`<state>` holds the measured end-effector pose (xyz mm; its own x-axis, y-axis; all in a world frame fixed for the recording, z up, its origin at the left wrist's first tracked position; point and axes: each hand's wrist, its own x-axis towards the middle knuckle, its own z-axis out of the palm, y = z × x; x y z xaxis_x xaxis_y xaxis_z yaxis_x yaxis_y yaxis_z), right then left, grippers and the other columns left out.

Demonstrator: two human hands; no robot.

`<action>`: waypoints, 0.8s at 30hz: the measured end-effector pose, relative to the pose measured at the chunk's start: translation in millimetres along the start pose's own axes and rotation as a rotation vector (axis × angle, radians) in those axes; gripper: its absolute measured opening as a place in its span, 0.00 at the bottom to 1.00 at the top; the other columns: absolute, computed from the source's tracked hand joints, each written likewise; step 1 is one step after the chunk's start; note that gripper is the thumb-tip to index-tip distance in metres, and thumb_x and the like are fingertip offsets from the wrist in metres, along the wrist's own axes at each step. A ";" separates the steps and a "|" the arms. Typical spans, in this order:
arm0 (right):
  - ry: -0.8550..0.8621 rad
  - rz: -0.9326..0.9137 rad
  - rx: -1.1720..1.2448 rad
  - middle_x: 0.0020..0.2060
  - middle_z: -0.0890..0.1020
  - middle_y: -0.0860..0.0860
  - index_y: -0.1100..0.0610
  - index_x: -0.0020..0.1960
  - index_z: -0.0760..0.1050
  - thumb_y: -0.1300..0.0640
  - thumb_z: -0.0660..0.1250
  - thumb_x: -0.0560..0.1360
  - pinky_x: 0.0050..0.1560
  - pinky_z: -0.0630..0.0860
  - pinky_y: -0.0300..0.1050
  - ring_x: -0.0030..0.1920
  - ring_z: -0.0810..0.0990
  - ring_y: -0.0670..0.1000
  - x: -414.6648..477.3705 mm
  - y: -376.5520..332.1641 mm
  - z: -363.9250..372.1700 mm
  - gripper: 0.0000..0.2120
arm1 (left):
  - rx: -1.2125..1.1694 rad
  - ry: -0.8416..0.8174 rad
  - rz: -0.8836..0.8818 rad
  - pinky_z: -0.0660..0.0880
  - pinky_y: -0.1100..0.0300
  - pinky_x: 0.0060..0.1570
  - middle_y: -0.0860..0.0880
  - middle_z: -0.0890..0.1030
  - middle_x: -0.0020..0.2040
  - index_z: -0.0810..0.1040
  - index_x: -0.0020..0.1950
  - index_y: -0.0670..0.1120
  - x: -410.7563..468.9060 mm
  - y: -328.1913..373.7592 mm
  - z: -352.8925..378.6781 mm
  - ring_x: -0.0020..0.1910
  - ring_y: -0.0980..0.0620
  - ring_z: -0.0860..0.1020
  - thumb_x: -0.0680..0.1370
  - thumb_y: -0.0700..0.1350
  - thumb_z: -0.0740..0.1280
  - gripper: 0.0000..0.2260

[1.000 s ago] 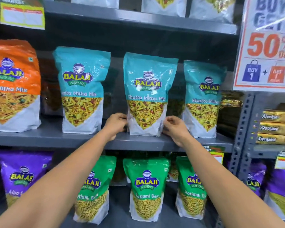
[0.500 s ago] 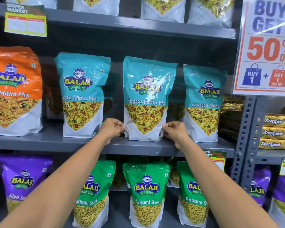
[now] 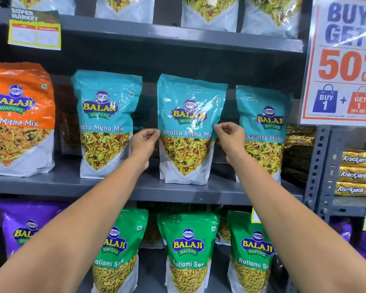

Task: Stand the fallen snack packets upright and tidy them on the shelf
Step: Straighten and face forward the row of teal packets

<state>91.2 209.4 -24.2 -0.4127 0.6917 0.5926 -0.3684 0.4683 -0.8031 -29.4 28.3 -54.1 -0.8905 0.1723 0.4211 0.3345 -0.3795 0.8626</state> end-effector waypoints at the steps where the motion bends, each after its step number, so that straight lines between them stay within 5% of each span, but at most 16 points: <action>1: 0.021 -0.007 -0.026 0.37 0.81 0.53 0.54 0.37 0.77 0.58 0.69 0.73 0.44 0.77 0.49 0.40 0.77 0.51 2.2 -0.4 -1.4 0.06 | 0.010 0.009 0.014 0.75 0.46 0.62 0.40 0.82 0.57 0.79 0.55 0.40 0.2 0.1 -0.4 0.57 0.43 0.80 0.75 0.40 0.68 0.09; 6: 0.045 0.028 0.076 0.35 0.78 0.49 0.53 0.36 0.74 0.59 0.67 0.75 0.43 0.74 0.41 0.42 0.75 0.49 1.2 5.4 0.1 0.09 | 0.095 0.006 0.043 0.76 0.44 0.60 0.41 0.82 0.55 0.79 0.53 0.42 0.9 -0.2 0.7 0.57 0.41 0.80 0.77 0.43 0.66 0.08; 8: 0.020 0.069 0.144 0.39 0.77 0.50 0.54 0.40 0.73 0.52 0.65 0.76 0.47 0.69 0.40 0.42 0.73 0.48 -7.8 7.5 6.4 0.08 | 0.076 0.004 0.024 0.74 0.42 0.62 0.43 0.81 0.57 0.78 0.53 0.45 -3.7 -2.0 4.6 0.59 0.41 0.78 0.78 0.52 0.62 0.12; 11: -0.094 0.242 0.161 0.55 0.77 0.50 0.55 0.60 0.72 0.32 0.55 0.73 0.59 0.67 0.49 0.54 0.75 0.51 -27.9 15.8 21.4 0.30 | 0.111 -0.065 0.008 0.69 0.41 0.66 0.44 0.77 0.64 0.74 0.59 0.49 -16.6 -13.0 17.8 0.63 0.44 0.75 0.72 0.70 0.51 0.30; 14: -0.106 0.199 0.027 0.70 0.70 0.53 0.53 0.72 0.63 0.24 0.49 0.68 0.71 0.62 0.56 0.70 0.67 0.57 -48.3 29.9 39.6 0.43 | 0.129 -0.074 0.029 0.66 0.43 0.68 0.50 0.75 0.68 0.69 0.68 0.56 -29.0 -29.1 38.0 0.67 0.46 0.72 0.65 0.78 0.50 0.40; 19: 0.046 0.045 0.016 0.60 0.80 0.51 0.48 0.61 0.72 0.26 0.51 0.69 0.56 0.67 0.48 0.62 0.75 0.57 -56.1 45.3 49.0 0.33 | 0.201 0.073 0.109 0.67 0.51 0.59 0.55 0.79 0.61 0.68 0.60 0.67 -30.3 -41.7 47.4 0.62 0.46 0.75 0.63 0.80 0.50 0.32; 24: 0.059 -0.030 -0.001 0.55 0.81 0.47 0.45 0.55 0.71 0.28 0.51 0.71 0.52 0.66 0.44 0.57 0.77 0.53 -51.0 53.7 53.9 0.26 | 0.229 0.110 0.177 0.65 0.54 0.53 0.55 0.80 0.59 0.69 0.60 0.65 -24.8 -48.9 49.8 0.60 0.46 0.77 0.64 0.79 0.49 0.32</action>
<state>47.6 169.7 -94.3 -0.3516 0.7088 0.6115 -0.3787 0.4897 -0.7853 -8.3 87.9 -92.8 -0.8359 0.0179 0.5485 0.5372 -0.1777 0.8245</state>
